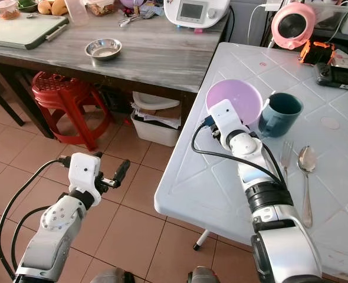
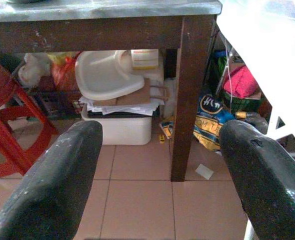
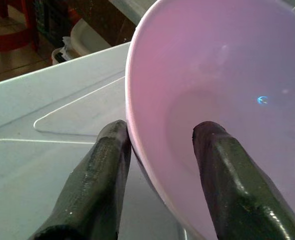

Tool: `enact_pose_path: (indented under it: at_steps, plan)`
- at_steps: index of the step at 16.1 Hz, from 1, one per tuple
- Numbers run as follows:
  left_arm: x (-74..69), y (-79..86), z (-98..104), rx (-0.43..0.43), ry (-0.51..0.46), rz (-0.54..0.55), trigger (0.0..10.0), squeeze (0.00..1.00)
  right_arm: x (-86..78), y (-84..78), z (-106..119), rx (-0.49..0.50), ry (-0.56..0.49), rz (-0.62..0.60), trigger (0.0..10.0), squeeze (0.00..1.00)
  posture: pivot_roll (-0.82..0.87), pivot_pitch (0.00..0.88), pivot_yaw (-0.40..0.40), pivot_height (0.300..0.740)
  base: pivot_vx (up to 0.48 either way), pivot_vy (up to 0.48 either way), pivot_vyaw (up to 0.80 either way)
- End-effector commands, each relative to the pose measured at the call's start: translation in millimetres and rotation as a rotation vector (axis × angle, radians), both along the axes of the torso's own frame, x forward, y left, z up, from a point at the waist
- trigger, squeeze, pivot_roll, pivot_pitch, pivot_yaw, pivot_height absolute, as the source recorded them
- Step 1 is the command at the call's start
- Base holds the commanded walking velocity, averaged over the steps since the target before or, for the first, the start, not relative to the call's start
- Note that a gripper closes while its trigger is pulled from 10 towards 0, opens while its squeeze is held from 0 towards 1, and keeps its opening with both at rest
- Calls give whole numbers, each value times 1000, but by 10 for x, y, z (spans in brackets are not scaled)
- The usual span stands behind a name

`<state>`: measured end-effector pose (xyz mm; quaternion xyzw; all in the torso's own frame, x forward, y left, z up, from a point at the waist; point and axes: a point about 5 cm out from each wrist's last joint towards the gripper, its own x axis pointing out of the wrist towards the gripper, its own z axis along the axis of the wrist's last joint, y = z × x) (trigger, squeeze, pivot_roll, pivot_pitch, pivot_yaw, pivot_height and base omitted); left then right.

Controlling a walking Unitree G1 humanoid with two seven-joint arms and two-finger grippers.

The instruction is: Setting the table

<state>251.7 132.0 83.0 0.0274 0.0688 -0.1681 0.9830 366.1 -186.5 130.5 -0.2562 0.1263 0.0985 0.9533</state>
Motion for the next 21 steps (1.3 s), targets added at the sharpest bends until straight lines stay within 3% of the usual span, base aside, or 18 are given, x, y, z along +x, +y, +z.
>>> enact_pose_path:
  at_steps: [1, 3, 5, 15, 18, 21]
  plan:
    - [-11, -1, -25, 14, 13, -2, 10000, 0, -20, -25, -24, 7, 12, 1, 1294, 0, -37, 41, 50, 740, 0, 0, 0]
    - [-7, 1, -25, 15, 14, -1, 10000, 0, -30, -30, -36, 9, 15, 5, 314, 0, -36, 40, 51, 740, 0, 0, 0]
    - [0, 4, -26, 18, 12, 1, 10000, 0, -38, -29, -45, 12, 14, 8, 0, 0, -34, 37, 50, 740, 0, 0, 0]
    - [32, -1, -41, 23, 10, 18, 10000, 0, -52, -38, -57, 9, -10, 15, 0, 0, -35, 18, 39, 740, 0, 0, 0]
    - [67, 56, -51, 23, 14, 89, 10000, 0, -40, 63, 72, 44, -112, 60, 0, 0, -31, 11, 34, 740, 0, 0, 0]
    - [114, 71, -41, 9, 8, 135, 10000, 0, -110, 233, 278, 13, -302, 141, 0, 0, -31, 2, 30, 740, 0, 0, 0]
